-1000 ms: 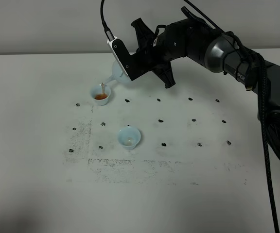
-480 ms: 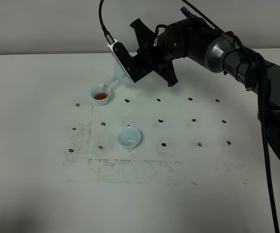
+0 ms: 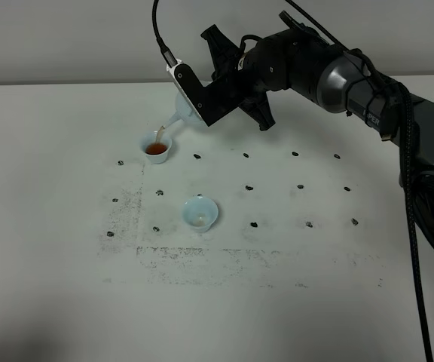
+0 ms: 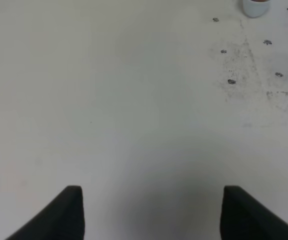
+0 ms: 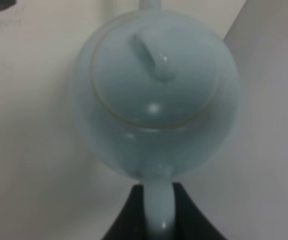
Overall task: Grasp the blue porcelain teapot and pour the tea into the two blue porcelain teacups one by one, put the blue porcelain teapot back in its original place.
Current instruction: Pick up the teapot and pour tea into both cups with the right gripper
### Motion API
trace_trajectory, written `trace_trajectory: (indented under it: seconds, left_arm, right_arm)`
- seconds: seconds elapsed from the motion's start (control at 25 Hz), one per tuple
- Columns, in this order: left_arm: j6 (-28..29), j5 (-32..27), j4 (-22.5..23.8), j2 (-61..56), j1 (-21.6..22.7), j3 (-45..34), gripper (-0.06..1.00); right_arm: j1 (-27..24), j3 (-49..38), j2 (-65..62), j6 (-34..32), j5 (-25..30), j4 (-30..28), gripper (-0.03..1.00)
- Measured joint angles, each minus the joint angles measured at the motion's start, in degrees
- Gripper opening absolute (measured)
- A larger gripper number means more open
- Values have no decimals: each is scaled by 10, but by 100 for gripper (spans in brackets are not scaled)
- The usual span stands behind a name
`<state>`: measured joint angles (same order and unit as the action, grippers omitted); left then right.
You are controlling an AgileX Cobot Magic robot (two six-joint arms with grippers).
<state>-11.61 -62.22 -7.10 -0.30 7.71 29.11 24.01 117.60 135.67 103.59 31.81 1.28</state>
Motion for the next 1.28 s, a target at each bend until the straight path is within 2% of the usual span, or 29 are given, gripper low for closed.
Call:
trace_trajectory:
  seconds: [1.28]
  left_arm:
    - [0,0,0,0,0,0,55]
  right_arm:
    - [0,0,0,1,-1,-4,8]
